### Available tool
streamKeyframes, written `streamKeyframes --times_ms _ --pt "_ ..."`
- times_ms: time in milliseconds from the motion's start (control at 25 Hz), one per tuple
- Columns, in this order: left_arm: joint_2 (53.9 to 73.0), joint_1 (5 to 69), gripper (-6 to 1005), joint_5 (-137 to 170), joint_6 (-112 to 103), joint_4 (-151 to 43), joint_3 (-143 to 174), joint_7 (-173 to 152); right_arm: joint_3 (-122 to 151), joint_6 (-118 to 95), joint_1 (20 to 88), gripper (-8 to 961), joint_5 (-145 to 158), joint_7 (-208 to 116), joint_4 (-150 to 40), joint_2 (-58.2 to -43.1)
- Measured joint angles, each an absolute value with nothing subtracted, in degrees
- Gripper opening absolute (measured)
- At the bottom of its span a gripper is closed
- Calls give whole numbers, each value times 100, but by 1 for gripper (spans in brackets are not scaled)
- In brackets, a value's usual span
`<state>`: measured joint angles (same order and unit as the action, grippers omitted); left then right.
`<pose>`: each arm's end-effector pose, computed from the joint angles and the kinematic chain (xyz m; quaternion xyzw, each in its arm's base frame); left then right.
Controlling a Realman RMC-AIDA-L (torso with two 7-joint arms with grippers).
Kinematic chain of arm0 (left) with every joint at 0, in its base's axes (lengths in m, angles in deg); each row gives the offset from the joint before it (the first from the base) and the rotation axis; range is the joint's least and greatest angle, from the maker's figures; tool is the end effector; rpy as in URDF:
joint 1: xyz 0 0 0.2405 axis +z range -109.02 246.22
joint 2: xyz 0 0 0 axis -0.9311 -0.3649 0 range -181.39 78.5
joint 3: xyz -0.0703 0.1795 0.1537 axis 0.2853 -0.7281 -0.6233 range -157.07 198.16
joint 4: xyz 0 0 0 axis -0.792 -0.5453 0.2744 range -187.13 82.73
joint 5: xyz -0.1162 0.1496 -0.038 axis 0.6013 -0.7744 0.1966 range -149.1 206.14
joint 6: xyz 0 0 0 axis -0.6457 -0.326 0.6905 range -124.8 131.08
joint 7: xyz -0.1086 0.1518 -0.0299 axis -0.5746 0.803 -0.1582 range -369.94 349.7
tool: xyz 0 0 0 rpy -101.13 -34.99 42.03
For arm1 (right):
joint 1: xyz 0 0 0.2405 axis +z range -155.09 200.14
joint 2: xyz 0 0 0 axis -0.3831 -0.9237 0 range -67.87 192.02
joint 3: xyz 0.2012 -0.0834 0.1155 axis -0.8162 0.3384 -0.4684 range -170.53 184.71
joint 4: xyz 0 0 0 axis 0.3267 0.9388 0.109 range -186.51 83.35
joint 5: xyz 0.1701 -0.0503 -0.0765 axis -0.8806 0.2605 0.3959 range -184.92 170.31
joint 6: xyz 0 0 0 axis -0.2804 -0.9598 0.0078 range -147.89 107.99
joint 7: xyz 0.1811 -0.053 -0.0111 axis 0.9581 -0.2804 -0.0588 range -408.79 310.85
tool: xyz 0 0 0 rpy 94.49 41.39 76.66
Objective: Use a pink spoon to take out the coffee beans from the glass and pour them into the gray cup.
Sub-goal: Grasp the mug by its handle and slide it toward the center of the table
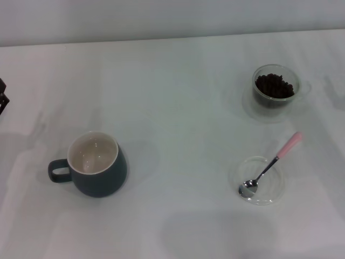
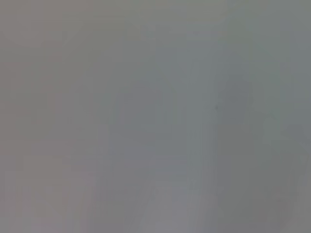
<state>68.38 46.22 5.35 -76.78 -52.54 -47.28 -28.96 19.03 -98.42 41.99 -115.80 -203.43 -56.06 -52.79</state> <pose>-0.3059 0.3286 0.0036 -0.7094 -0.2148 -0.3477 0.5742 0.3567 0.3252 0.0770 -0.6512 0.2355 0.3287 0.6422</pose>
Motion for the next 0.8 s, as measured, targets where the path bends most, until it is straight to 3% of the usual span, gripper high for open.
streamKeyframes --times_ms 800 --pt "6845 4654 890 458 -7746 -5249 -4747 -2903 1895 -9829 4156 767 -11588 -20334 -5532 -5279"
